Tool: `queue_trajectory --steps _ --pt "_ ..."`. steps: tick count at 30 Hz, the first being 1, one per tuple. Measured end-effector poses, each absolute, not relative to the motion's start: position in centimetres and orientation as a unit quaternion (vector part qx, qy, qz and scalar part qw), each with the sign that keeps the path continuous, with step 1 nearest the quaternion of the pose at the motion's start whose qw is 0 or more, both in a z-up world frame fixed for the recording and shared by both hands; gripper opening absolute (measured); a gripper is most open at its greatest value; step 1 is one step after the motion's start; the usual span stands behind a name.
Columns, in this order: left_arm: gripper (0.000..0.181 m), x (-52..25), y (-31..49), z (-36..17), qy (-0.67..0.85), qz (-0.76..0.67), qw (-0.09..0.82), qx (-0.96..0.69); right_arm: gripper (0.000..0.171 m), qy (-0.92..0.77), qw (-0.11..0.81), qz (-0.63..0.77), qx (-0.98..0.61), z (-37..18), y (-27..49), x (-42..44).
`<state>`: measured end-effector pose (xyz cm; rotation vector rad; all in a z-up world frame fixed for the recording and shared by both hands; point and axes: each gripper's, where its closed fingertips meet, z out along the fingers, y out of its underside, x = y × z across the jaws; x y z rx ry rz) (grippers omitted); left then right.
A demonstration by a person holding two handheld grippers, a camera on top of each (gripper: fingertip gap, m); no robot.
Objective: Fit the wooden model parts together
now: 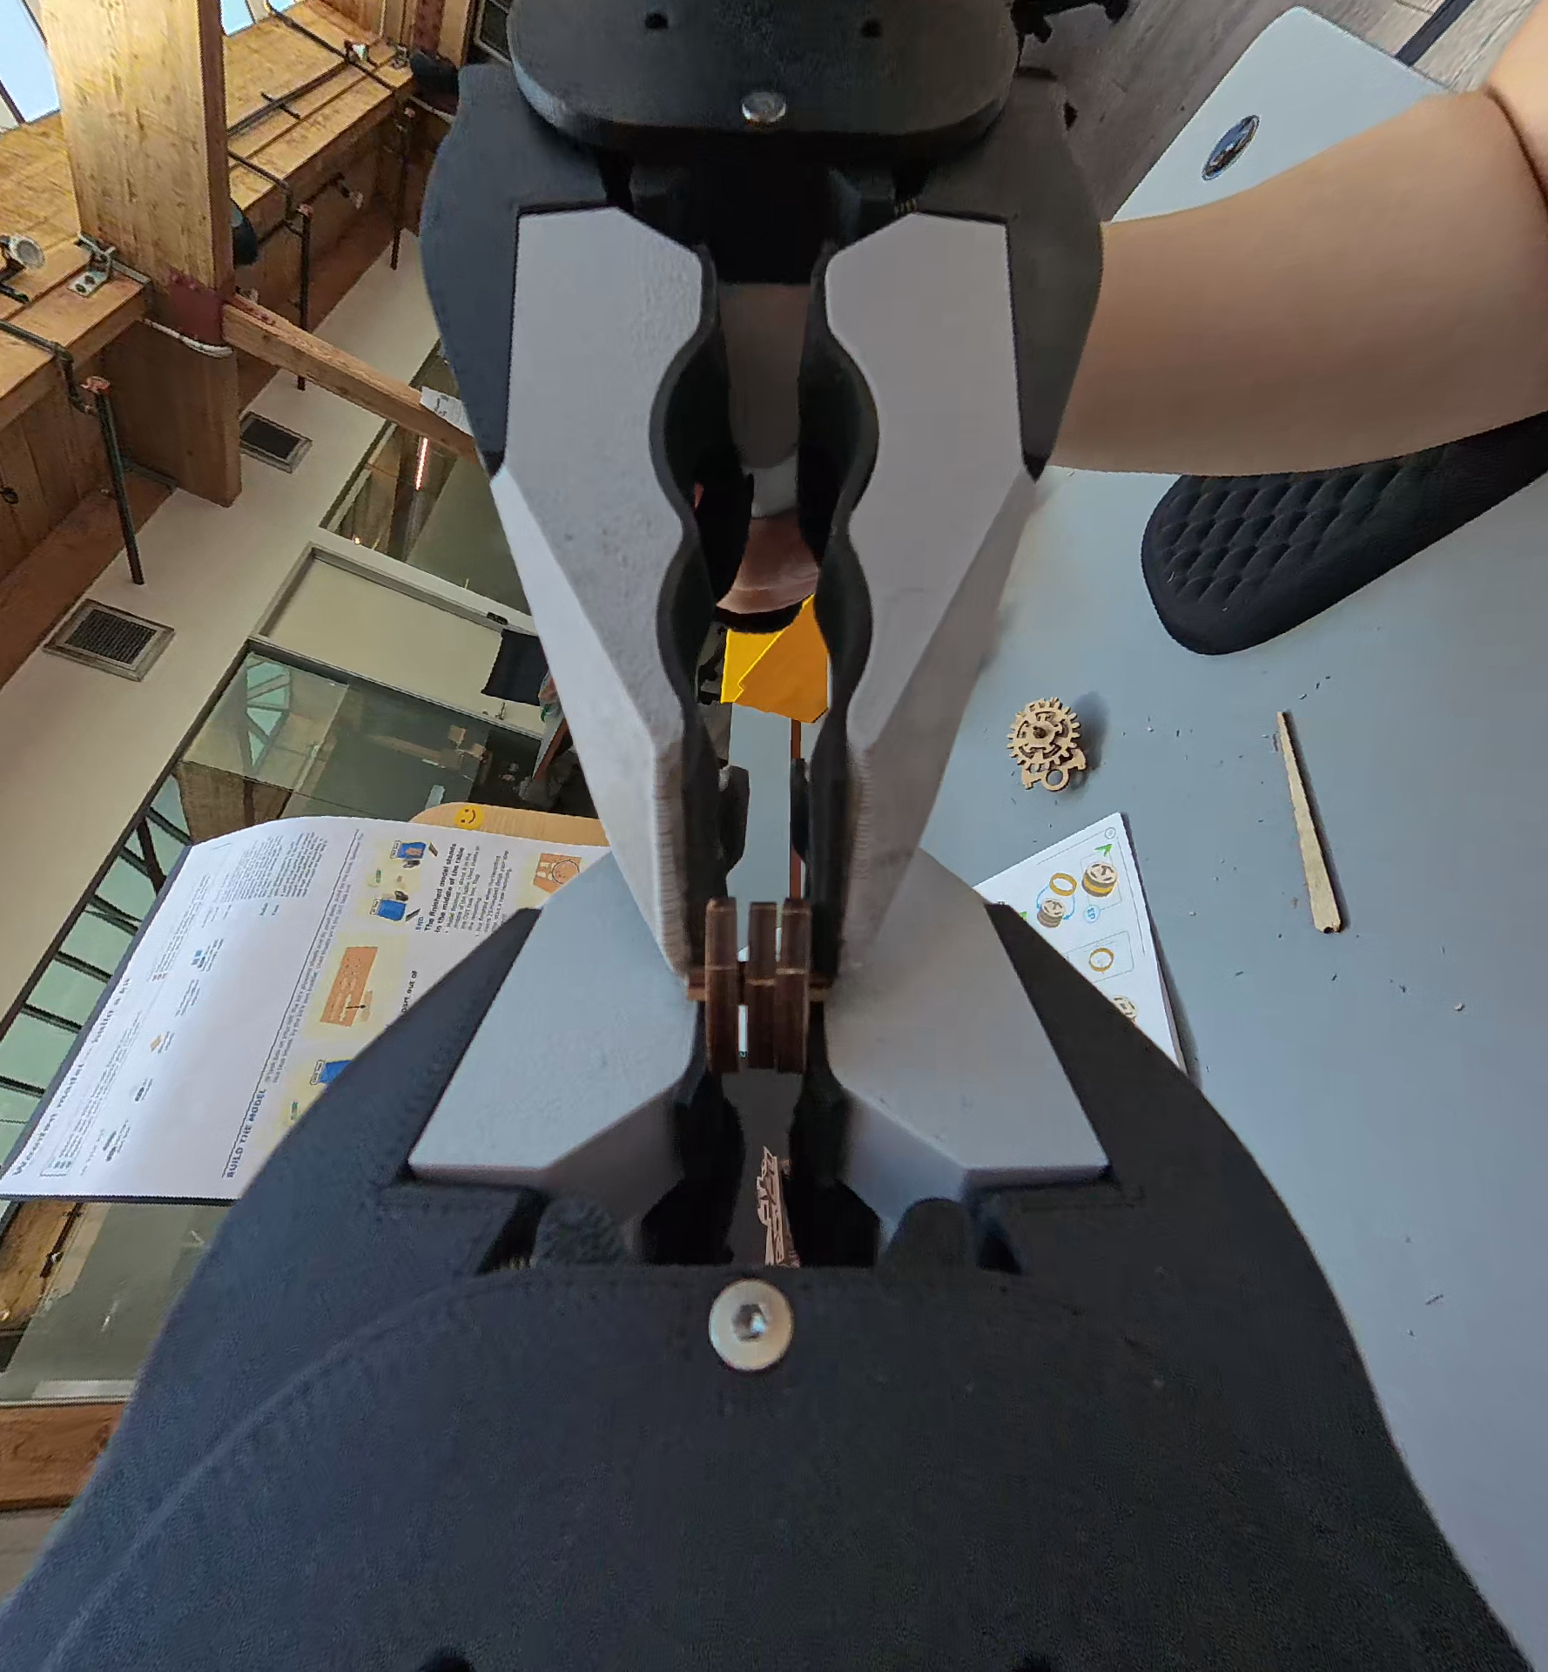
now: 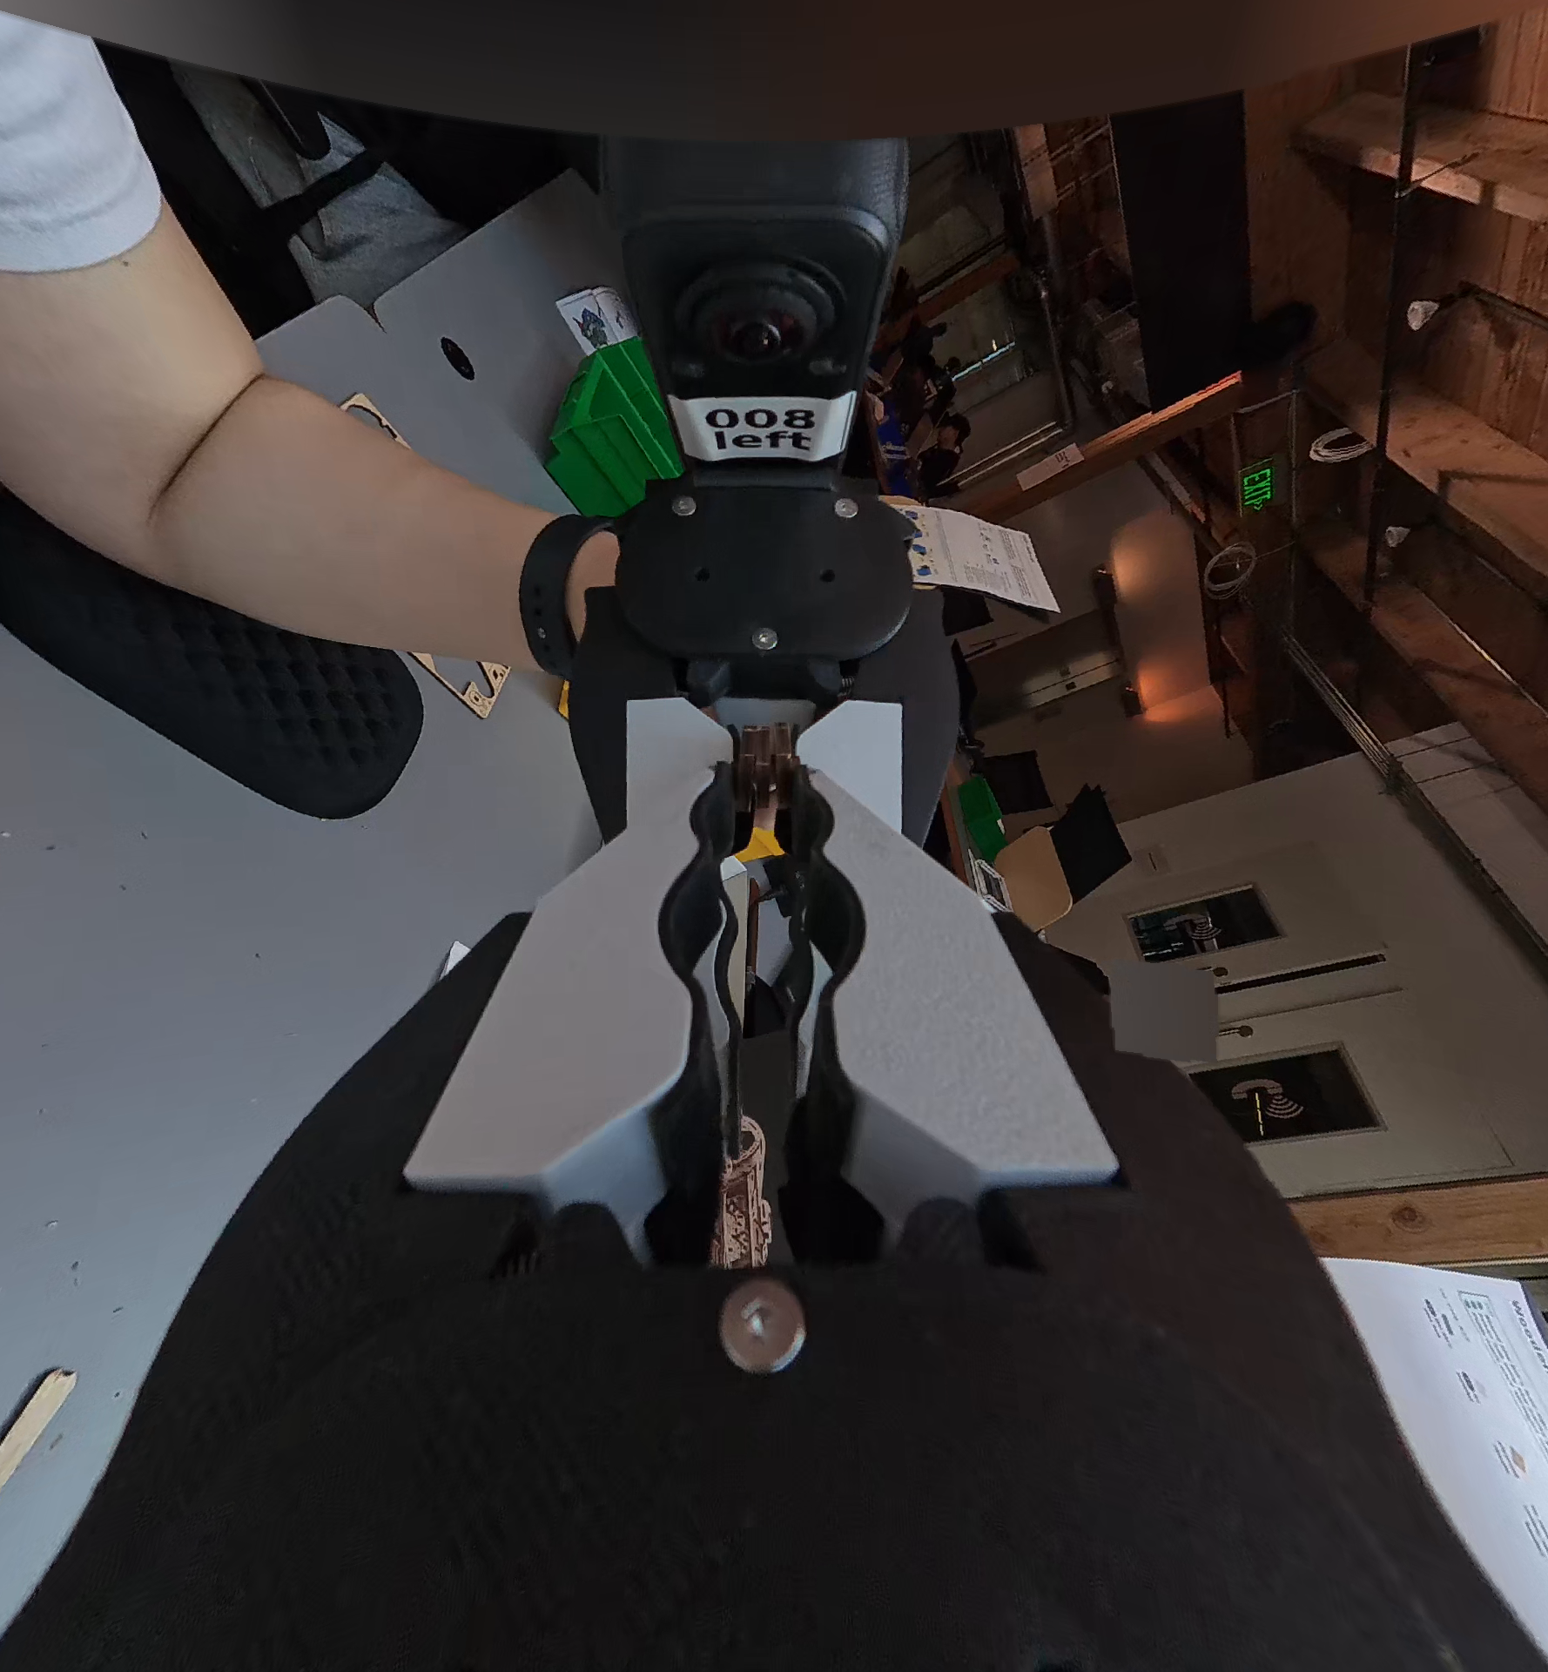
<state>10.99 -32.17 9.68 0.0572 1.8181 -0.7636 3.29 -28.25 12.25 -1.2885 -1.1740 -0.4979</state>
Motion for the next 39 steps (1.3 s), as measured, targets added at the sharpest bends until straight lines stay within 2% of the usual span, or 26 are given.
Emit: queue_trajectory --steps 13,16,29,39 --pt "0.008 11.0 -31.9 9.4 0.777 -0.325 0.538 0.017 0.011 -0.505 0.614 -0.226 -0.563 12.1 -28.1 3.5" --pt "0.008 10.9 -31.8 8.9 0.791 -0.318 0.522 0.013 0.013 -0.504 0.627 -0.174 -0.567 12.0 -28.0 3.3" --pt "0.01 10.6 -32.6 7.6 0.814 -0.371 0.448 -0.003 0.01 -0.498 0.625 -0.129 -0.588 11.6 -28.1 3.9" --pt "0.01 10.8 -32.3 7.1 0.821 -0.37 0.435 -0.006 0.009 -0.496 0.628 -0.108 -0.59 11.2 -27.8 4.3"
